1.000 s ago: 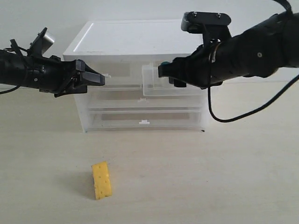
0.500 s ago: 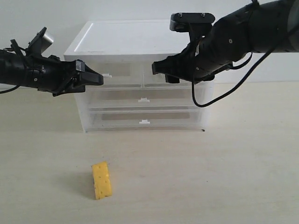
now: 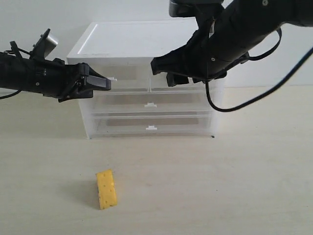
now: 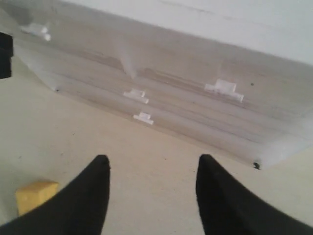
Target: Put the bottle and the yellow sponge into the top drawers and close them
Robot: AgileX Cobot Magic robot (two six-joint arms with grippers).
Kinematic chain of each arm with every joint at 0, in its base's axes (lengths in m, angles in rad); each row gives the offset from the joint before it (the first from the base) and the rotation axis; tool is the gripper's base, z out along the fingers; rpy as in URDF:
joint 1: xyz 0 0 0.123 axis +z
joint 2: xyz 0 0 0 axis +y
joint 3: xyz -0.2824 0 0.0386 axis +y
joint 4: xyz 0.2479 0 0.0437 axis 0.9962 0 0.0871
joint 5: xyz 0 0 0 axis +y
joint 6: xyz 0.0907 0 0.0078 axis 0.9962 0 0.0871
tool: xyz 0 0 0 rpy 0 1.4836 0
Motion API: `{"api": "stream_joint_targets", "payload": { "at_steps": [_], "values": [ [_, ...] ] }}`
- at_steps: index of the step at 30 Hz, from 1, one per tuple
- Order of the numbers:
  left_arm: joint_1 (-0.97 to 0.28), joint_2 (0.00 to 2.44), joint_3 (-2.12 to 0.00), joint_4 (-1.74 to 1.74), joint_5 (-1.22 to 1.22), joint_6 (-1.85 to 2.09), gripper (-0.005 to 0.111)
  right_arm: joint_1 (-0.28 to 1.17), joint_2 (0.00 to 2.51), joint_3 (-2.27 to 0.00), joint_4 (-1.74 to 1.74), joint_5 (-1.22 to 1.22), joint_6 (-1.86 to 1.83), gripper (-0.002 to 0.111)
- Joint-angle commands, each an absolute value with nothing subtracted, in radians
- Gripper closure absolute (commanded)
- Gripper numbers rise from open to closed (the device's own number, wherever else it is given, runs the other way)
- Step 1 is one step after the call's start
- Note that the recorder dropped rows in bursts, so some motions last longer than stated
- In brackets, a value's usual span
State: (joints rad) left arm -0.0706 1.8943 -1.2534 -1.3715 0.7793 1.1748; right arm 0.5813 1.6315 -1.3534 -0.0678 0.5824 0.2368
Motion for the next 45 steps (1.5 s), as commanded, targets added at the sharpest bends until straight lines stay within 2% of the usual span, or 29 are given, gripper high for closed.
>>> {"api": "stream_joint_targets", "payload": {
  "at_steps": [1,4,8,13,15,17,22,23,27,45],
  "values": [
    [-0.068,1.891,-1.25,-1.371,0.848,1.147,0.038,0.609,1.524,-1.186,-0.07,0.445,0.248,0.085],
    [-0.068,1.891,-1.25,-1.371,0.895,1.147,0.04,0.609,1.463,-1.05,-0.075,0.333,0.258,0.109],
    [-0.07,1.891,-1.25,-1.363,0.947,1.142,0.045,0.595,1.423,-0.928,-0.083,0.234,0.277,0.108],
    [-0.07,1.891,-1.25,-1.345,0.979,1.101,0.046,0.533,1.426,-0.919,-0.088,0.247,0.277,0.108],
    [-0.07,1.891,-1.25,-1.341,0.979,1.098,0.046,0.505,1.426,-0.921,-0.088,0.217,0.277,0.104],
    [-0.07,1.891,-1.25,-1.342,0.975,1.098,0.046,0.481,1.427,-0.921,-0.088,0.187,0.279,0.094],
    [-0.07,1.891,-1.25,-1.346,0.921,1.098,0.046,0.466,1.459,-0.993,-0.084,0.2,0.279,0.047],
    [-0.07,1.891,-1.25,-1.346,0.909,1.105,0.046,0.468,1.472,-1.014,-0.084,0.213,0.279,0.046],
    [-0.07,1.891,-1.25,-1.319,0.902,1.144,0.046,0.471,1.563,-1.119,-0.082,0.28,0.279,0.053],
    [-0.07,1.891,-1.25,-1.335,0.804,1.222,0.046,0.471,1.819,-1.394,-0.081,0.35,0.31,0.053]
  ]
}}
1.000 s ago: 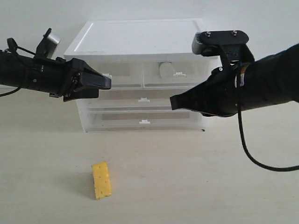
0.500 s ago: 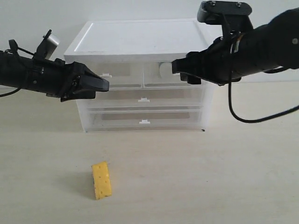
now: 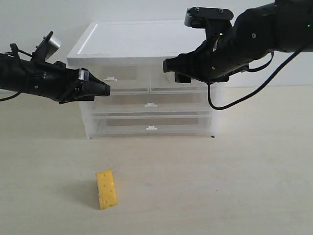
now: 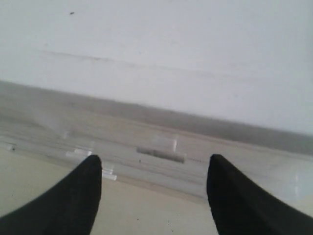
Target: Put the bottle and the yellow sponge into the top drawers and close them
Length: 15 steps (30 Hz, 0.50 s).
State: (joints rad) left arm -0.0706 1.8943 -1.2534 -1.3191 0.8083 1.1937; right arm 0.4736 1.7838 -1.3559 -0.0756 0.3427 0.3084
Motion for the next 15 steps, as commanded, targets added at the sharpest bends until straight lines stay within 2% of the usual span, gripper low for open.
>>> {"api": "stream_joint_targets", "payload": {
  "at_steps": [1,7,15],
  "values": [
    [-0.07,1.891,-1.25,-1.353,0.82,1.222,0.046,0.471,1.829,-1.408,-0.081,0.35,0.31,0.053],
    [-0.068,1.891,-1.25,-1.482,0.921,1.18,0.046,0.471,1.868,-1.443,-0.085,0.348,0.31,0.053],
    [-0.059,1.894,-1.25,-1.529,0.924,1.126,0.046,0.471,1.868,-1.443,-0.087,0.359,0.301,0.053]
  ]
}}
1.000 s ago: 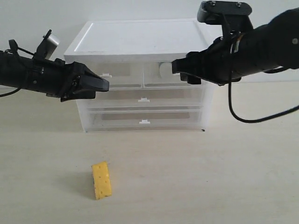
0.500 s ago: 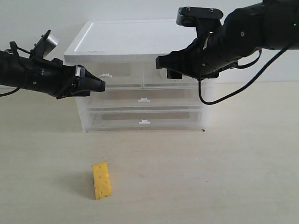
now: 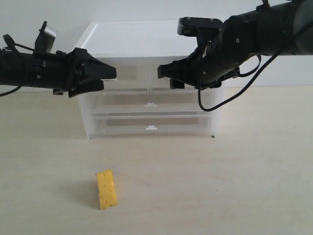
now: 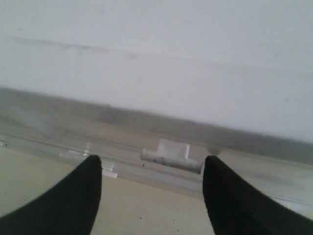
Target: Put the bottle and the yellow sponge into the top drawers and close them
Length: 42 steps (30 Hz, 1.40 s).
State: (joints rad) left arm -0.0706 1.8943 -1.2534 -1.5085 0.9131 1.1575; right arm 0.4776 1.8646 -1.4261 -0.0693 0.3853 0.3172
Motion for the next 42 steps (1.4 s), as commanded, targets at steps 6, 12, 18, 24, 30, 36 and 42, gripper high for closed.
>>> {"api": "stream_joint_targets", "payload": {
  "at_steps": [6,12,18,24,30,36,42],
  "values": [
    [-0.013,1.964,-1.25,-1.589,1.028,1.115,0.046,0.471,1.868,-1.443,-0.087,0.366,0.301,0.053],
    [0.007,2.062,-1.295,-1.63,1.134,1.115,0.046,0.471,1.868,-1.443,-0.087,0.366,0.301,0.053],
    [0.003,2.088,-1.335,-1.684,1.17,1.115,0.046,0.471,1.868,-1.443,-0.087,0.366,0.298,0.053],
    [0.003,2.09,-1.34,-1.738,1.17,1.103,0.046,0.471,1.868,-1.443,-0.087,0.356,0.285,0.053],
    [-0.001,2.119,-1.375,-1.738,1.184,1.076,0.046,0.471,1.868,-1.443,-0.087,0.344,0.283,0.053],
    [-0.007,2.159,-1.4,-1.744,1.194,1.076,0.047,0.471,1.868,-1.443,-0.087,0.342,0.279,0.053],
    [-0.004,2.161,-1.4,-1.744,1.204,1.107,0.078,0.471,1.868,-1.443,-0.087,0.342,0.276,0.053]
  ]
}}
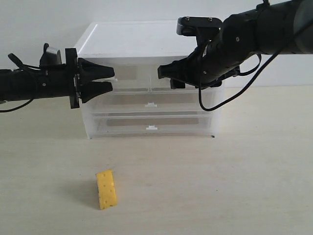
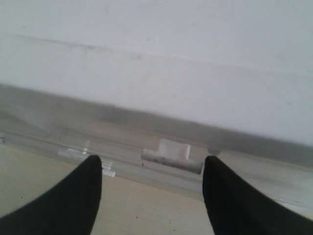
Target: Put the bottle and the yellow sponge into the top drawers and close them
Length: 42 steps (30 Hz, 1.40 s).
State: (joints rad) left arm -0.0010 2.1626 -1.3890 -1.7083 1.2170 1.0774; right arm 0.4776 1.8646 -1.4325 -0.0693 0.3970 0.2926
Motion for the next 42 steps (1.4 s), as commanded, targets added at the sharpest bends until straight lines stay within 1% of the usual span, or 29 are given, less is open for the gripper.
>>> {"api": "stream_joint_targets", "payload": {
  "at_steps": [1,3,4,16,25,34,37,42],
  "values": [
    [-0.004,2.161,-1.402,-1.744,1.204,1.111,0.086,0.471,1.868,-1.443,-0.087,0.342,0.276,0.053],
    [0.0,2.161,-1.414,-1.744,1.202,1.119,0.101,0.471,1.868,-1.443,-0.087,0.344,0.277,0.053],
    [0.0,2.161,-1.419,-1.744,1.202,1.119,0.103,0.471,1.868,-1.443,-0.087,0.344,0.277,0.053],
    [-0.001,2.144,-1.402,-1.744,1.221,1.122,0.103,0.471,1.868,-1.443,-0.087,0.334,0.274,0.053],
    [0.0,2.061,-1.311,-1.744,1.221,1.168,0.103,0.471,1.868,-1.443,-0.087,0.319,0.278,0.053],
    [-0.012,1.89,-1.135,-1.697,1.221,1.234,0.103,0.471,1.868,-1.443,-0.087,0.284,0.278,0.053],
    [-0.01,1.877,-1.118,-1.691,1.221,1.234,0.103,0.471,1.868,-1.443,-0.07,0.278,0.278,0.053],
    [-0.01,1.879,-1.122,-1.692,1.221,1.234,0.103,0.501,1.862,-1.443,-0.052,0.363,0.274,0.053]
  ]
}}
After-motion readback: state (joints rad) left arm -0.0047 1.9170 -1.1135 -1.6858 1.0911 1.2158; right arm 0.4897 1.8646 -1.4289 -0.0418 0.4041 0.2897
